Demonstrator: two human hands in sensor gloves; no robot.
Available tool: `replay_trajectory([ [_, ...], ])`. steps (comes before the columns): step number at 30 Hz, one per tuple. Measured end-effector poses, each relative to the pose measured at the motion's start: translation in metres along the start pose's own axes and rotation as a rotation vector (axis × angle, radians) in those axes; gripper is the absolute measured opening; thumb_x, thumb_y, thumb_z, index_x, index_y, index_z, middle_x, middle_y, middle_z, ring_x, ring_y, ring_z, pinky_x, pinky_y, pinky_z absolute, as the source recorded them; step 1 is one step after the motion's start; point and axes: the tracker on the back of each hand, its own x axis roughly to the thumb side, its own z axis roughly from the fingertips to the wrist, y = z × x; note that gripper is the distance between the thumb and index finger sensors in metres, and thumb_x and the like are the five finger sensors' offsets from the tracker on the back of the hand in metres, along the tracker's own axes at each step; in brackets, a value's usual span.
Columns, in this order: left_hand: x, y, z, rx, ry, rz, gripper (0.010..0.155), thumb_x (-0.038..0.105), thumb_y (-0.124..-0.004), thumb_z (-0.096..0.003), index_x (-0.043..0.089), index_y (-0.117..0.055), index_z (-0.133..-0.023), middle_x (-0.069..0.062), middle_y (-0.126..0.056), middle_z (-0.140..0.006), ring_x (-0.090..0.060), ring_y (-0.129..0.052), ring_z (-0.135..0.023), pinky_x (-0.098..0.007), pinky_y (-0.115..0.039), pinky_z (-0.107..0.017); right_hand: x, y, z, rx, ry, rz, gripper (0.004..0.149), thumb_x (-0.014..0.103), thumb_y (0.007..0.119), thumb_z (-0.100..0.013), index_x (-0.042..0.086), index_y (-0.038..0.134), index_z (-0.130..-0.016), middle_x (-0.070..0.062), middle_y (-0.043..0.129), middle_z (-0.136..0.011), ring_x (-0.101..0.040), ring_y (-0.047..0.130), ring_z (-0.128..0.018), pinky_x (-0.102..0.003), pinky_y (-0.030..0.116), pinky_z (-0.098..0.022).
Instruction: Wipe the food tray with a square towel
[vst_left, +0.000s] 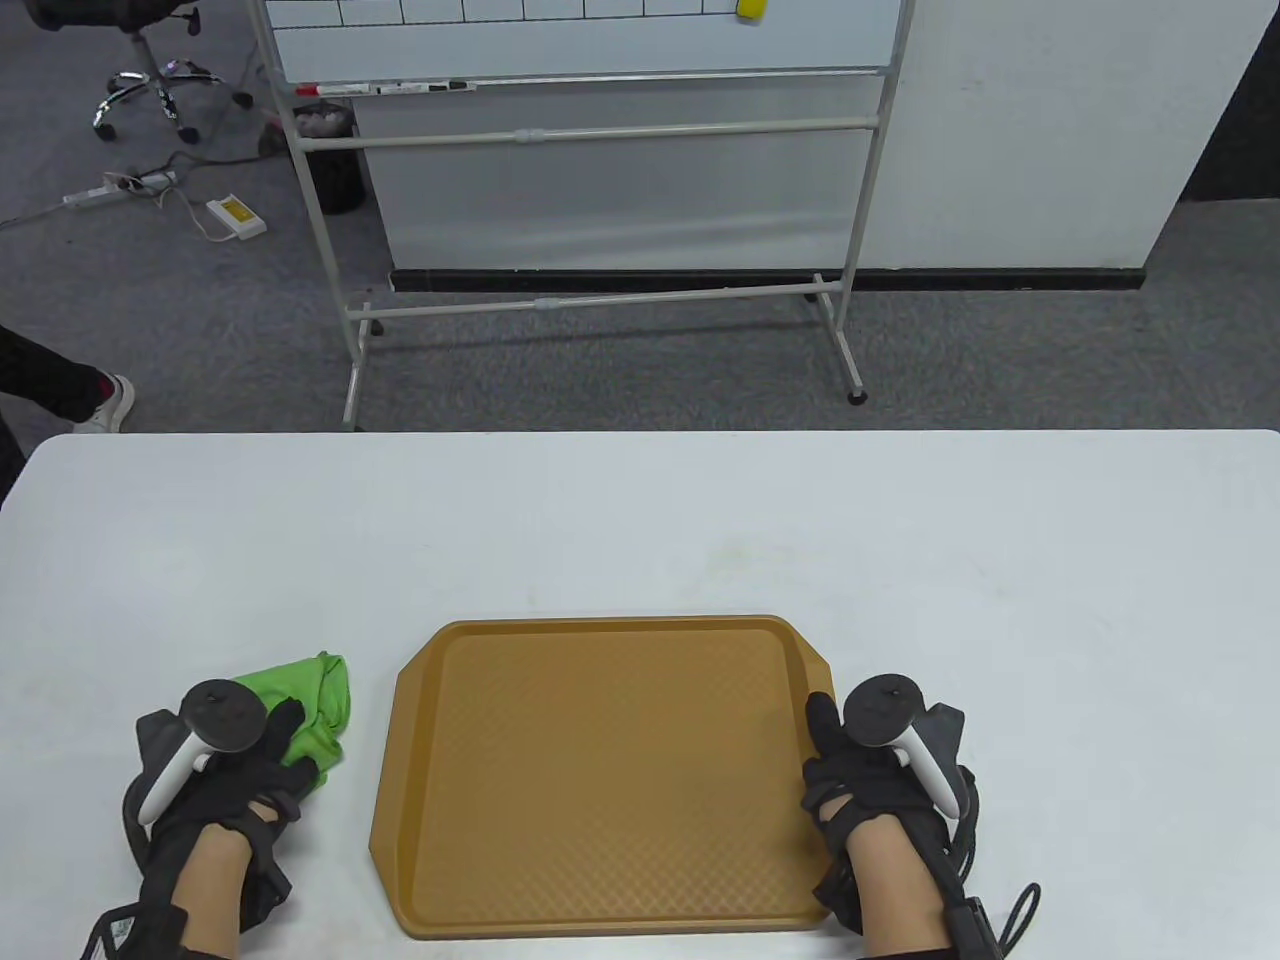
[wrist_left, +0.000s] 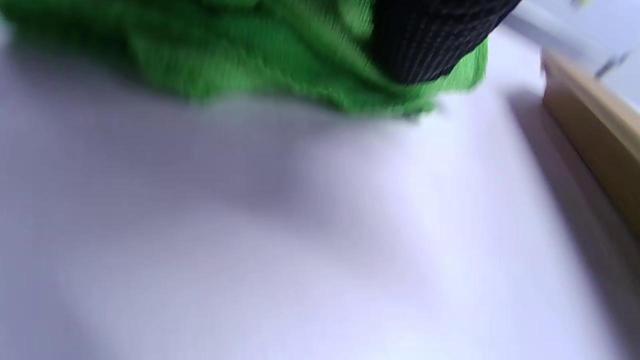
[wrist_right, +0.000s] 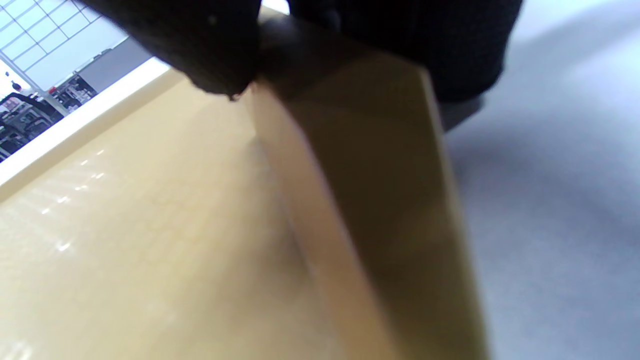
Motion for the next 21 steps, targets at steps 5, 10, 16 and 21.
replay_trajectory([
  [5,-0.003,-0.007,-0.007,-0.054,0.001,0.038,0.084,0.054,-0.066,-0.0541,0.035,0.000,-0.104,-0.004,0.020,-0.105,-0.034,0.021,-0.094,-0.058,0.004,-0.065,-0.005,0.000,-0.001,0.006,-0.020,-0.033,0.066,0.038,0.075,-0.050,0.042,0.038,-0.104,-0.006,0.048,-0.113,-0.028,0.082,-0.070,-0.045,0.074,-0.051],
  [10,-0.012,0.001,-0.004,-0.064,-0.073,0.146,0.090,0.062,-0.069,-0.0509,0.033,-0.006,-0.108,-0.004,0.017,-0.108,-0.034,0.020,-0.095,-0.059,0.004,-0.063,-0.003,0.002,0.000,0.000,-0.021,-0.022,0.066,0.042,0.075,-0.050,0.042,0.037,-0.105,-0.007,0.046,-0.113,-0.028,0.081,-0.070,-0.045,0.073,-0.052],
  [16,-0.018,0.033,0.031,0.247,-0.224,0.623,0.078,0.059,-0.065,-0.0532,0.025,-0.031,-0.115,-0.009,0.002,-0.116,-0.043,0.014,-0.095,-0.064,0.003,-0.058,0.001,-0.004,0.006,-0.041,-0.024,0.048,0.068,0.048,0.074,-0.050,0.037,0.040,-0.108,-0.014,0.042,-0.116,-0.037,0.070,-0.087,-0.049,0.071,-0.055],
  [21,0.001,0.052,0.069,0.405,-0.427,0.558,0.077,0.059,-0.064,-0.0540,0.026,-0.030,-0.115,-0.008,0.003,-0.116,-0.041,0.015,-0.095,-0.062,0.003,-0.059,0.009,-0.015,0.019,-0.145,-0.070,0.062,0.071,0.050,0.074,-0.050,0.030,0.042,-0.110,-0.016,0.030,-0.118,-0.047,0.046,-0.102,-0.059,0.057,-0.066],
])
